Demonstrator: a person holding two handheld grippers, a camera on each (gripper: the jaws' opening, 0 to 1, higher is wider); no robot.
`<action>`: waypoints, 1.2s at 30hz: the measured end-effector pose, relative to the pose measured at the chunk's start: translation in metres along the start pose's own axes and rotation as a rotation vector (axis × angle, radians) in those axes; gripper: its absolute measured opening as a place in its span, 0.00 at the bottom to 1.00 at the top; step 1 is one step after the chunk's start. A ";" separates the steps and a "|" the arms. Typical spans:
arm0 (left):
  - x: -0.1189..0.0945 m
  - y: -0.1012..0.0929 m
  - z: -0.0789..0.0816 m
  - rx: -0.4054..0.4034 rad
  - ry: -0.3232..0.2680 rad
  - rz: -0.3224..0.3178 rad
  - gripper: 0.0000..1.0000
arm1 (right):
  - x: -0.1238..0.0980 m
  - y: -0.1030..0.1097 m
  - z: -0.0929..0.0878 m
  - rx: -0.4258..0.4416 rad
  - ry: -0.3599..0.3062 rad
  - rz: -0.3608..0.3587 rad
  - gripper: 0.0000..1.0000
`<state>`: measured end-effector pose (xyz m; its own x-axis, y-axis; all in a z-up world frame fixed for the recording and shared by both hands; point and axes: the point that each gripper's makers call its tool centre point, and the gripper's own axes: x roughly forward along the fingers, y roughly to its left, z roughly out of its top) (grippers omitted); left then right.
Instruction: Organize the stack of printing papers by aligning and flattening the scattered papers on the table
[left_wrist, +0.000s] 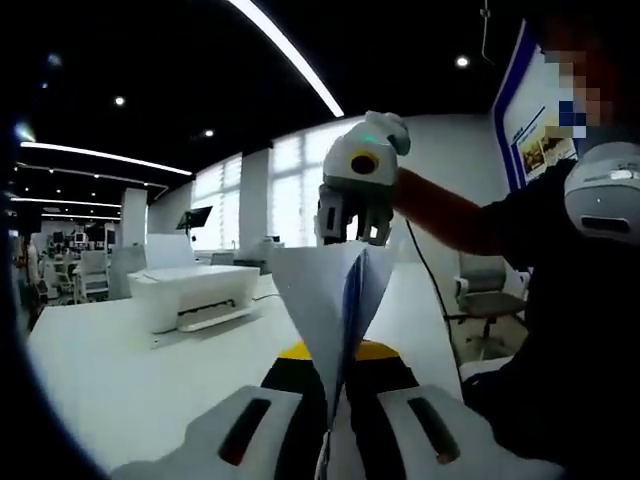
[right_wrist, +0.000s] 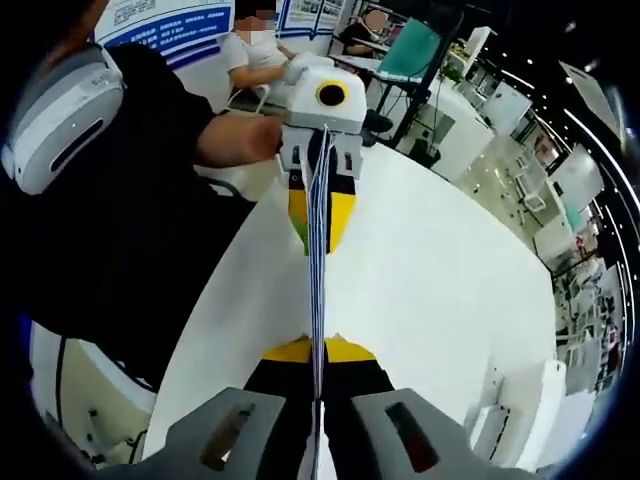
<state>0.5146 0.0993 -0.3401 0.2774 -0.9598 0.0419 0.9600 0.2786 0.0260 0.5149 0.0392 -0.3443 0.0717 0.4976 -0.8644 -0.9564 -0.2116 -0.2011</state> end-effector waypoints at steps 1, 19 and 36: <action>-0.001 0.002 0.001 0.001 -0.003 0.006 0.12 | -0.004 -0.001 0.001 0.003 -0.011 -0.007 0.00; -0.013 0.008 0.021 -0.041 -0.109 0.020 0.23 | -0.059 -0.002 0.017 0.093 -0.322 -0.113 0.00; -0.006 0.008 0.043 -0.068 -0.215 0.004 0.27 | -0.109 0.003 0.042 0.159 -0.653 -0.185 0.00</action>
<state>0.5193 0.1093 -0.2970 0.2743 -0.9274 0.2542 0.9611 0.2729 -0.0415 0.4926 0.0196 -0.2316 0.1000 0.9281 -0.3586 -0.9784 0.0262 -0.2049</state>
